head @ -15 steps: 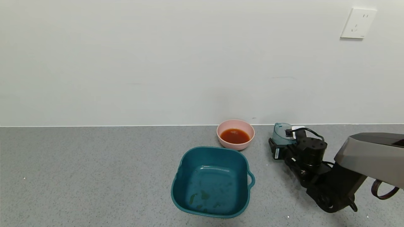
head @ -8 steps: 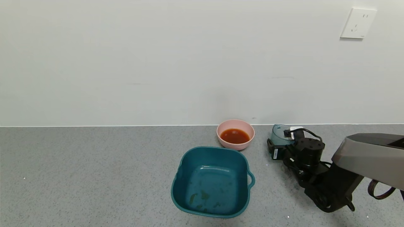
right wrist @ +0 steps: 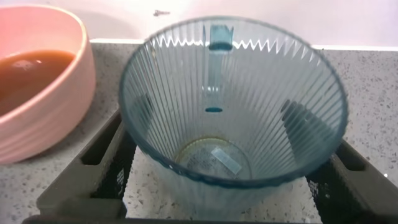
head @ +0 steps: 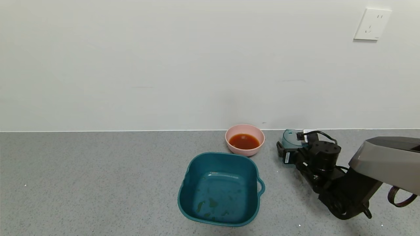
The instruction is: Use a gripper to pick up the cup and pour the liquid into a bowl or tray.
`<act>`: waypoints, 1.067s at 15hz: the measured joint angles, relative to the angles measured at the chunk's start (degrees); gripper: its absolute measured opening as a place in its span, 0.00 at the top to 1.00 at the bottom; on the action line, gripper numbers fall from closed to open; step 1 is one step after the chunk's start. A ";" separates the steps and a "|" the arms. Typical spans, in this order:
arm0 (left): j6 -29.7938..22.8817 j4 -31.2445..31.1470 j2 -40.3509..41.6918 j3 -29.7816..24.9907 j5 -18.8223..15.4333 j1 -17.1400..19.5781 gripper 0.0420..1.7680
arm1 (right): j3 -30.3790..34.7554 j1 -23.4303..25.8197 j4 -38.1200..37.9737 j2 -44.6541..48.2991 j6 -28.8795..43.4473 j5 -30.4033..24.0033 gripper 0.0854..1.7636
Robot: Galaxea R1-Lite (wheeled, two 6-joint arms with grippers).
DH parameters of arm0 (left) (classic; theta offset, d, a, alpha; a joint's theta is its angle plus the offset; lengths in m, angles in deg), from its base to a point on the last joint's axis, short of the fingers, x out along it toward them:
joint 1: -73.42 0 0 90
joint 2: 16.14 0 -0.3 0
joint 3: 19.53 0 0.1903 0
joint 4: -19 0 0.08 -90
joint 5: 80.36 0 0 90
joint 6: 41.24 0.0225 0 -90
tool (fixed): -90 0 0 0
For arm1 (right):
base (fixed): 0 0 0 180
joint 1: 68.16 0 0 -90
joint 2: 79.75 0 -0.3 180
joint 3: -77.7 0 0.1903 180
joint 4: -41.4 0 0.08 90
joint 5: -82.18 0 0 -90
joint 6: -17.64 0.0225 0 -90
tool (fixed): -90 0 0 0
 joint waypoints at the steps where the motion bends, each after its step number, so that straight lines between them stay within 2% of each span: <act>1: 0.00 0.00 0.00 0.00 0.00 0.00 0.03 | 0.00 0.00 -0.96 0.63 0.01 -0.02 0.07; 8: 0.01 0.00 0.00 0.00 0.00 0.00 0.03 | 2.07 -0.28 -9.46 7.77 0.39 -0.20 0.05; 16: 0.00 0.00 0.00 0.00 0.00 0.00 0.03 | 3.01 -0.50 -17.77 19.30 0.94 -3.00 0.04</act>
